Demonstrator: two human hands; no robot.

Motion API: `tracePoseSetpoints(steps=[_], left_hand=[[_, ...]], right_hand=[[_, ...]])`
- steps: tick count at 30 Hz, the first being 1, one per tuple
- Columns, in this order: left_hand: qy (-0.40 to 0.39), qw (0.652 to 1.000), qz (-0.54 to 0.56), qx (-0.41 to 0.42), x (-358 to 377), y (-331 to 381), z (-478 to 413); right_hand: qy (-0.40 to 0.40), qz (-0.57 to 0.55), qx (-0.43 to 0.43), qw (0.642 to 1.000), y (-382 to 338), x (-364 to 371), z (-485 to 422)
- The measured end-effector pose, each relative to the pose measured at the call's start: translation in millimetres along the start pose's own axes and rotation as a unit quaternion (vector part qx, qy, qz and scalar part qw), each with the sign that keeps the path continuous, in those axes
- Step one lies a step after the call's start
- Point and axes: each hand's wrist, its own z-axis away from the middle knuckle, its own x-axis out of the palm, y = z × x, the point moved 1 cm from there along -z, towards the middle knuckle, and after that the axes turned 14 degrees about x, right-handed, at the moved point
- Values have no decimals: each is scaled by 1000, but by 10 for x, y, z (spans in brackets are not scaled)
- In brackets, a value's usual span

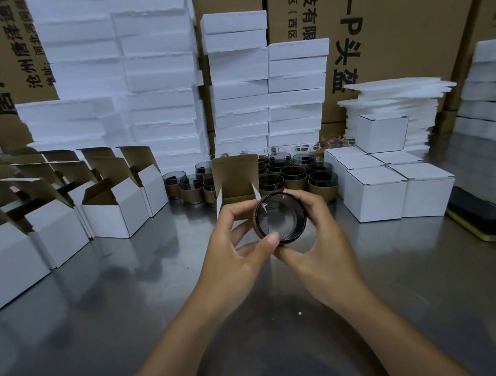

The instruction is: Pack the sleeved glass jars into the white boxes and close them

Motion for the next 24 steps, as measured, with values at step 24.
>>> tracePoseSetpoints(steps=[24], left_hand=[[22,982,90,-162,20,-25,-31]], right_hand=[[-120,-142,311,932,-54,16,-53]])
